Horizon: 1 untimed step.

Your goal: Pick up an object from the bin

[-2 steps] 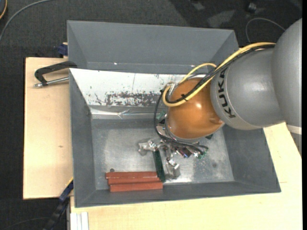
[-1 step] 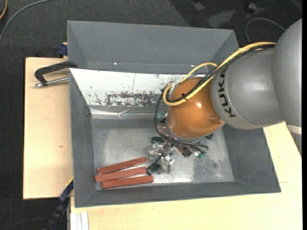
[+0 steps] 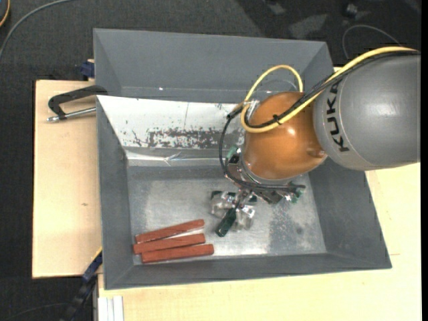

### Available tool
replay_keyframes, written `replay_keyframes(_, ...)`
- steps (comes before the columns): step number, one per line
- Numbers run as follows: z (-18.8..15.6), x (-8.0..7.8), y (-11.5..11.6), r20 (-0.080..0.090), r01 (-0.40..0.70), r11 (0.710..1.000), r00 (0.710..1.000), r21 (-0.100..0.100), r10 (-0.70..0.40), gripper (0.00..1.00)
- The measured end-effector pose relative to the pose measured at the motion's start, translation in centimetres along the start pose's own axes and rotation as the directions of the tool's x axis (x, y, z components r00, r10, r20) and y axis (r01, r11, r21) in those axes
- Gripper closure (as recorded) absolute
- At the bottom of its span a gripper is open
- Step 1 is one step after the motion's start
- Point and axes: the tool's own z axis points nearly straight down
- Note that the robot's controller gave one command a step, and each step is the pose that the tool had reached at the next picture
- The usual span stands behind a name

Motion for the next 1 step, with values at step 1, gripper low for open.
replay_keyframes(1, -16.03, -1.03, 2.01, 0.005, 0.022, 1.0, 1.0, 0.005, -0.022, 1.0)
